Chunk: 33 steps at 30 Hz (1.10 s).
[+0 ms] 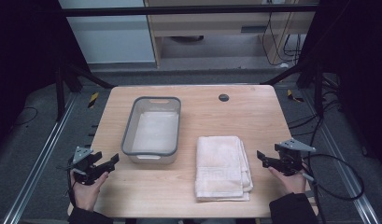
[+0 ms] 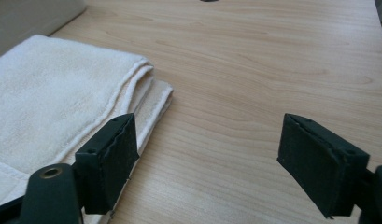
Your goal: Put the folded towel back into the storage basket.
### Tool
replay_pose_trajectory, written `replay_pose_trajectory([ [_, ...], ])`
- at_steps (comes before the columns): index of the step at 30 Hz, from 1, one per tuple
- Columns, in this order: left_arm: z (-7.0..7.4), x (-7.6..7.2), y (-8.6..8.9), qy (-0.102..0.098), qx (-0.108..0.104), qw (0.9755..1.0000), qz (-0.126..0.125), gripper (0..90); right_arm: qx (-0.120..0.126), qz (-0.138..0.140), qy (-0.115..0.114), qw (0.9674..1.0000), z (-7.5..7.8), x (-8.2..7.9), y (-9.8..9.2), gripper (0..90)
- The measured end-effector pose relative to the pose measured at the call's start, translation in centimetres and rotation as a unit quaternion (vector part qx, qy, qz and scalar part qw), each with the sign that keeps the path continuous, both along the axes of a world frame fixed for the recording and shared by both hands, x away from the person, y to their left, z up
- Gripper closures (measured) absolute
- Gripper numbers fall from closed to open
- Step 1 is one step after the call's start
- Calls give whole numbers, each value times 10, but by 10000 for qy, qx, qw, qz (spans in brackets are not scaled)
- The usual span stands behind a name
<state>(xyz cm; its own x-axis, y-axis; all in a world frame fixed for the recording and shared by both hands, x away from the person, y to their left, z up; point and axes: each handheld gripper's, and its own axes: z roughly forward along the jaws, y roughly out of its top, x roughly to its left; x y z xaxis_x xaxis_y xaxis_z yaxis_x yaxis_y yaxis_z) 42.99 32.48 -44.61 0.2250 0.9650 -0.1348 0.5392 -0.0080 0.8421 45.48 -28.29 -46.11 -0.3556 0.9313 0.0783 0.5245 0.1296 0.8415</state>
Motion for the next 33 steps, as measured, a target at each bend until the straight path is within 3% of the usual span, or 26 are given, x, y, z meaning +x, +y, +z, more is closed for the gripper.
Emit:
replay_pose_trajectory([
  [6, 8, -3, -2, -147, -121, 9998, -21, 278, 36, 58, -83, 9999, 6, -1, 2, 230],
  [10, 13, -4, -6, -168, -258, 9995, -92, 281, 183, 49, -157, 9997, 12, 0, 3, 264],
  [22, 28, -4, -13, -344, -304, 9987, -203, 296, 232, 131, -285, 9992, 29, 5, 5, 330],
  [33, 37, -1, -27, -442, -307, 9979, -354, 320, 288, 233, -363, 9987, 39, 10, 10, 335],
])
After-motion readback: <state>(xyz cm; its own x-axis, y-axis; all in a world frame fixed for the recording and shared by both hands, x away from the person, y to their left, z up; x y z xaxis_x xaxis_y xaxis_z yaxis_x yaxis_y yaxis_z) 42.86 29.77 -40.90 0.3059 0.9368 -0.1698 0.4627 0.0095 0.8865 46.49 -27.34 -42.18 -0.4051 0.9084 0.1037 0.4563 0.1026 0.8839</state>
